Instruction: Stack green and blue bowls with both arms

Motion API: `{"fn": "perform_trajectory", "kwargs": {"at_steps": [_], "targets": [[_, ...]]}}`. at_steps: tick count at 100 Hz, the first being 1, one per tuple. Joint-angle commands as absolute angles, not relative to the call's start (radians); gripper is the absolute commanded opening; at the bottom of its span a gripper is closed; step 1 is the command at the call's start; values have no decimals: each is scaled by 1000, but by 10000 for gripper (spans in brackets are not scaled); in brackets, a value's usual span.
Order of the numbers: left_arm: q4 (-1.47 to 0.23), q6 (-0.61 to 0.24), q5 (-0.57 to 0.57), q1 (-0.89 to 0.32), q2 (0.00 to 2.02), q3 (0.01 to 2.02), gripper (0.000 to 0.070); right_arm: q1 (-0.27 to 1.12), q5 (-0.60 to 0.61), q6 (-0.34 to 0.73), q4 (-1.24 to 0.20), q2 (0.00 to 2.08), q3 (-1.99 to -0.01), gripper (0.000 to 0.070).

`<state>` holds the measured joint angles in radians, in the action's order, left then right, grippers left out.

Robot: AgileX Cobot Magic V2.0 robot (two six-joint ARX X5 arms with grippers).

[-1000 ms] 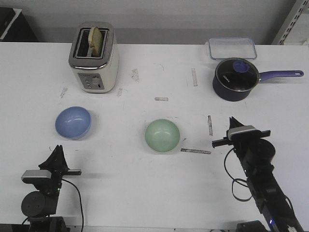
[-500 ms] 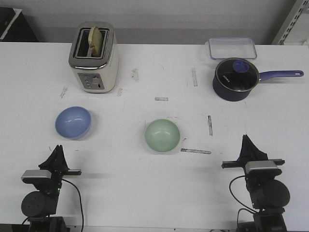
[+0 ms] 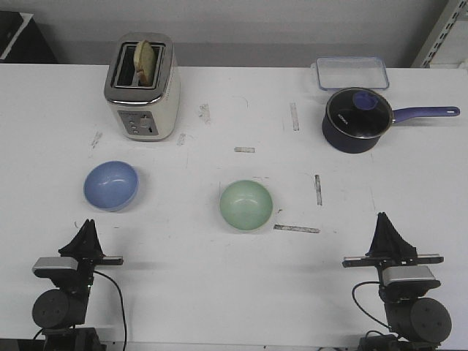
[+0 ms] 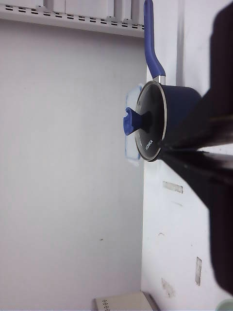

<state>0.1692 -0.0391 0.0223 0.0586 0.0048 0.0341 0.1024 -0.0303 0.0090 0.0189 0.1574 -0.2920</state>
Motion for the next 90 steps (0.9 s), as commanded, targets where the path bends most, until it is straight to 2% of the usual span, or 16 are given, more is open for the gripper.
{"fn": "perform_trajectory", "kwargs": {"at_steps": [1,66,73,84,90], "targets": [[181,-30,19,60,3,13,2,103,-34,26,28,157,-295,3],[185,-44,17,60,3,22,1,103,-34,26,29,157,-294,3],[185,-22,14,60,6,41,1,103,-34,26,29,157,-295,3],[181,62,14,60,22,87,1,103,-34,26,29,157,-294,3],[180,71,14,60,46,117,1,103,-34,26,29,157,-294,3]]}}
